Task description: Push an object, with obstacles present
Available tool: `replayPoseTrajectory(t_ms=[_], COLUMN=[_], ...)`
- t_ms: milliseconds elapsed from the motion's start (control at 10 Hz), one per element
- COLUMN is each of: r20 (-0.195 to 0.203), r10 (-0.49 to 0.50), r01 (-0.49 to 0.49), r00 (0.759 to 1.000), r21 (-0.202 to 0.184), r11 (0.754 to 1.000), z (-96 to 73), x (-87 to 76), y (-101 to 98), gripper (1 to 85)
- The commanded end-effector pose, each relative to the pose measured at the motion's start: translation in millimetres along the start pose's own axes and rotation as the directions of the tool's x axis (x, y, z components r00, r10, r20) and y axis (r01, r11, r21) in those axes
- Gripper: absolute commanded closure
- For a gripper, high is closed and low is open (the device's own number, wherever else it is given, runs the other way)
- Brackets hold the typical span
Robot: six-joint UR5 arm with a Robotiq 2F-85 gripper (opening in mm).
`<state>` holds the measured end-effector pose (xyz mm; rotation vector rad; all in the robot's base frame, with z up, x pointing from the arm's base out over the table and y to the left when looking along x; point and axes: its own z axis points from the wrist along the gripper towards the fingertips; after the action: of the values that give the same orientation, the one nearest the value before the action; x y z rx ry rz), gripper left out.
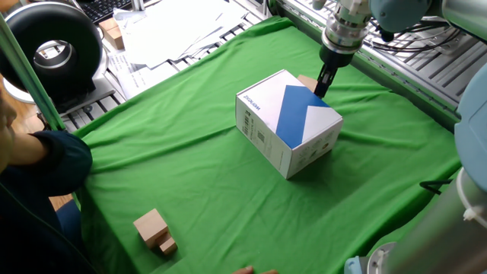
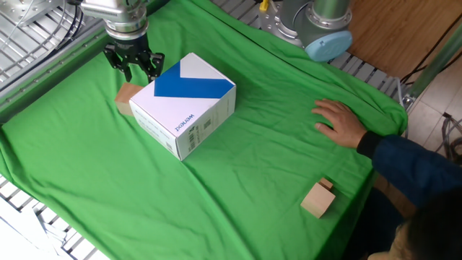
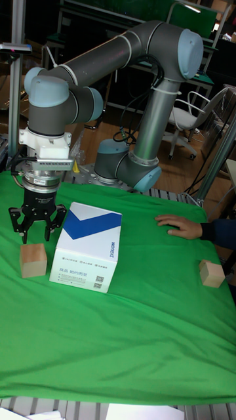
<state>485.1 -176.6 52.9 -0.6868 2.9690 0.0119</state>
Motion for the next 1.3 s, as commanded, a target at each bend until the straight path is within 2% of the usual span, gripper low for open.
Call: replayPoseTrajectory(t_ms=[0, 200, 300, 400, 700, 800, 1100, 1200], r20=[-0.004, -0.024, -0.051, -0.069, -0.067, -0.06, -0.035, -0.031], r10=[0.001, 0.022, 0.058, 0.088, 0.116, 0.119, 0.124, 0.124], r01=[-0.001, -0.023, -0.061, -0.091, -0.118, -0.121, -0.125, -0.125], r00=[1.0, 0.999, 0.997, 0.994, 0.991, 0.991, 0.992, 0.992], r21=[-0.011, -0.044, -0.057, -0.047, -0.026, -0.017, -0.01, -0.008], r11=[1.0, 0.999, 0.997, 0.995, 0.993, 0.993, 0.992, 0.992], z=[-2.3, -2.6, -3.1, -3.2, -3.0, -1.4, 26.0, 32.4], x=[1.3, 6.3, 12.7, 17.0, 16.8, 14.2, -15.0, -19.9], y=[1.7, 10.4, 14.5, 12.7, 7.7, 4.5, -9.0, -11.1], gripper=[27.3, 25.7, 25.7, 26.3, 27.7, 27.7, 28.0, 28.0])
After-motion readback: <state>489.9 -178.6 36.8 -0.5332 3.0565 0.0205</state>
